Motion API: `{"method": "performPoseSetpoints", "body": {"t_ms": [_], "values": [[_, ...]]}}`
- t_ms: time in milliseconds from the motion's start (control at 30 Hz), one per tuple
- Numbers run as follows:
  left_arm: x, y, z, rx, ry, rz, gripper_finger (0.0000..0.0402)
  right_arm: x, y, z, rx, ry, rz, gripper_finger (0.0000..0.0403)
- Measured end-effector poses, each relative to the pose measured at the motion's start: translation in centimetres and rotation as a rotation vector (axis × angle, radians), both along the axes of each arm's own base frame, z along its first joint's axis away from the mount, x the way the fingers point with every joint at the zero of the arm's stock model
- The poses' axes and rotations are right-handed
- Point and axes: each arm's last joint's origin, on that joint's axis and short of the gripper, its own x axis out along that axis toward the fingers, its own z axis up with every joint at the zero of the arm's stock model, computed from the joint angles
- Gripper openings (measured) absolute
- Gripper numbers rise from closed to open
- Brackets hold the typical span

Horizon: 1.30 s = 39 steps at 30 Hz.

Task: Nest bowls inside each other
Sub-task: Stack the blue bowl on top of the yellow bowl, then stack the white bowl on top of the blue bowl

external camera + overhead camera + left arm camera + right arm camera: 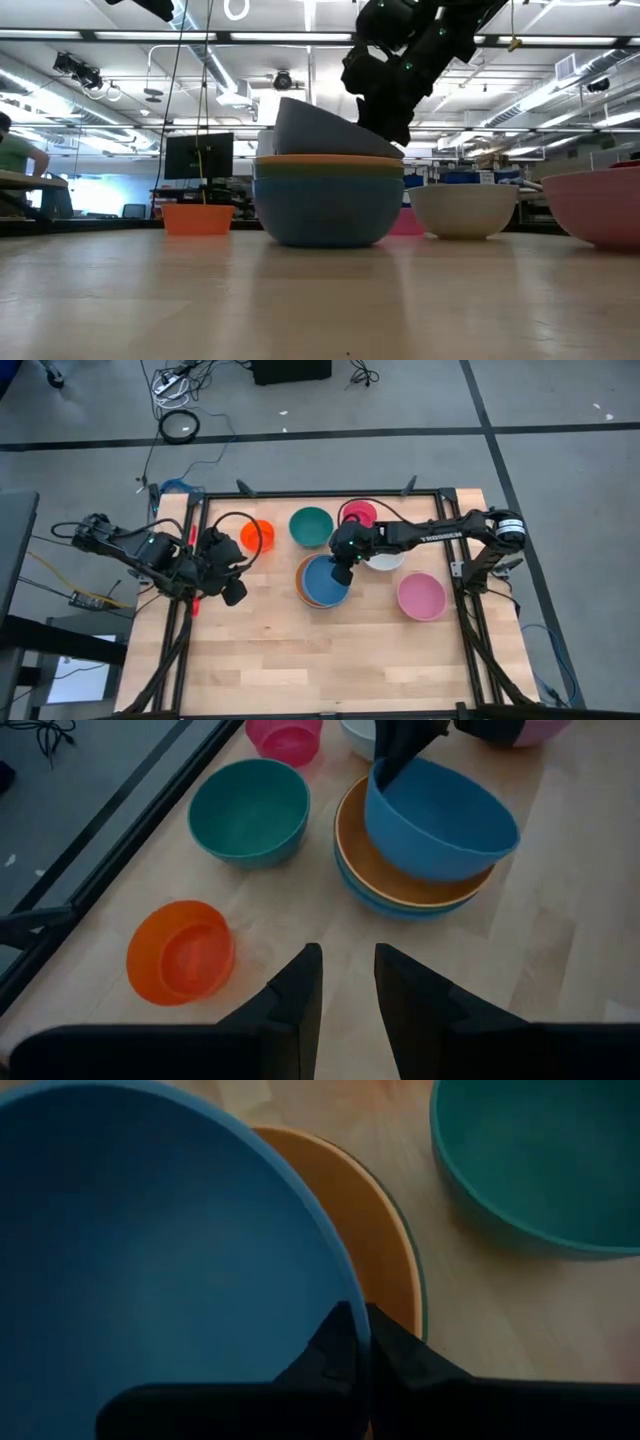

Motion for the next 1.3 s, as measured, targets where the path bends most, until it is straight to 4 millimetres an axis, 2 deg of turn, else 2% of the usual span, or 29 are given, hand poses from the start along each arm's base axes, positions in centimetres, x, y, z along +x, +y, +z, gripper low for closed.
{"method": "performPoseSetpoints", "body": {"t_ms": [133,400,500,633,833,967,1067,1300], "values": [[0.0,0.0,0.0,0.0,-0.001,0.0,0.0104,0.0,0.0,0.1,-0.01,-0.005,0.013,0.0016],[0.0,0.0,0.0,0.0,-0.001,0.001,0.0104,-0.1,0.0,0.2,0.006,-0.005,-0.005,0.0102],[0.0,0.0,0.0,0.0,-0.002,0.001,0.0104,-0.7,0.0,0.9,-0.021,0.0,-0.03,0.0122],[0.0,0.0,0.0,0.0,0.0,0.001,0.0104,-2.4,-0.2,2.6,-0.146,0.042,-0.108,0.0127],[0.0,0.0,0.0,0.002,0.002,0.001,0.0104,-7.1,-1.4,5.0,-0.336,0.219,-0.301,0.0123],[0.0,0.0,0.0,0.004,0.005,0.0,0.0104,-10.0,-3.0,5.5,-0.274,0.342,-0.438,0.0123],[-0.1,0.0,0.0,0.004,0.006,0.0,0.0104,-11.4,-4.0,5.3,-0.235,0.424,-0.513,0.0123],[-0.1,0.0,0.0,0.005,0.007,-0.001,0.0104,-12.1,-6.4,4.3,-0.041,0.465,-0.578,0.0125]]}}
